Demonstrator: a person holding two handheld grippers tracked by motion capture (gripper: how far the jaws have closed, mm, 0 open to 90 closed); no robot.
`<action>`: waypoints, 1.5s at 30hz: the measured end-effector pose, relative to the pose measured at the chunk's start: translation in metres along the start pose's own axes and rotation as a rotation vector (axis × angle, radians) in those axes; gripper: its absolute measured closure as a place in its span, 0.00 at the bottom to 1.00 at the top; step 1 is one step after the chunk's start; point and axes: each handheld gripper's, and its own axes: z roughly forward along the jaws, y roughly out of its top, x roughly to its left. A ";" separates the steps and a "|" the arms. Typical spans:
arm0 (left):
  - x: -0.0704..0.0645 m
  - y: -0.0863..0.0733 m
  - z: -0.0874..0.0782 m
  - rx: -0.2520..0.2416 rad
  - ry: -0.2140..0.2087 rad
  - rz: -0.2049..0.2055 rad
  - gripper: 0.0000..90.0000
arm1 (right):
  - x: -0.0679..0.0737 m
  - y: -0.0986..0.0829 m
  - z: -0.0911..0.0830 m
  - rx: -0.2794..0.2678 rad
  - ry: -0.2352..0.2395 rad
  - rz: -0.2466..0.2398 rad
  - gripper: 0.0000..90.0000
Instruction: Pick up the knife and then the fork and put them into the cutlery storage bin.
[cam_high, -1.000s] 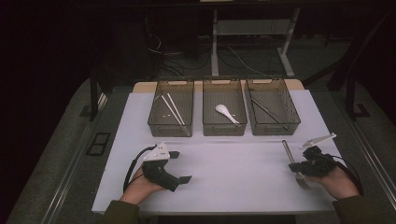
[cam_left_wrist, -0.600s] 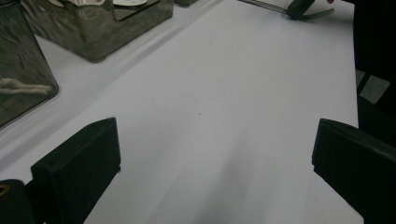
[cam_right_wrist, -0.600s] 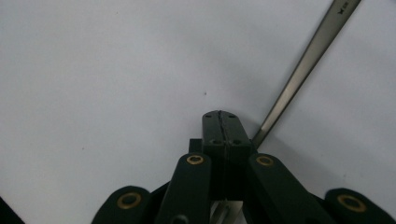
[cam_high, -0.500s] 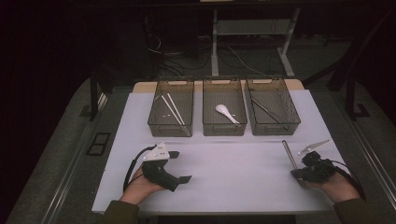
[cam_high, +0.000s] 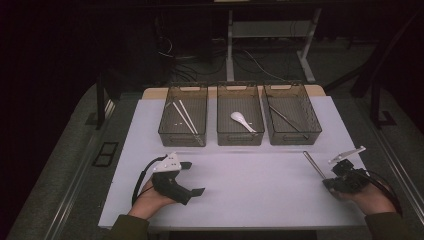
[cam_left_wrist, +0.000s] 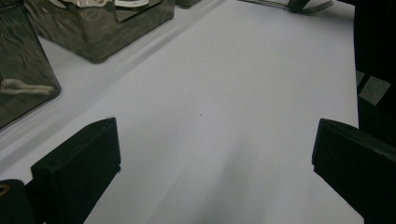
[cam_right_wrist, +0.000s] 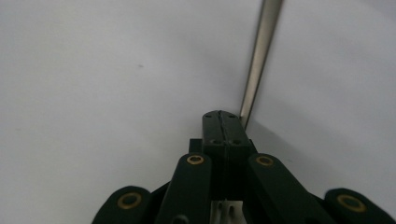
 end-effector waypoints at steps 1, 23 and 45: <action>0.000 0.000 0.000 -0.001 0.000 -0.001 0.00 | -0.002 0.000 0.000 0.004 -0.016 0.003 1.00; 0.000 0.000 0.000 0.001 0.000 0.002 0.00 | -0.023 0.012 0.003 0.008 0.010 0.038 0.82; 0.000 0.000 0.001 -0.002 0.000 0.000 0.00 | -0.024 0.013 -0.002 -0.052 0.053 0.060 0.94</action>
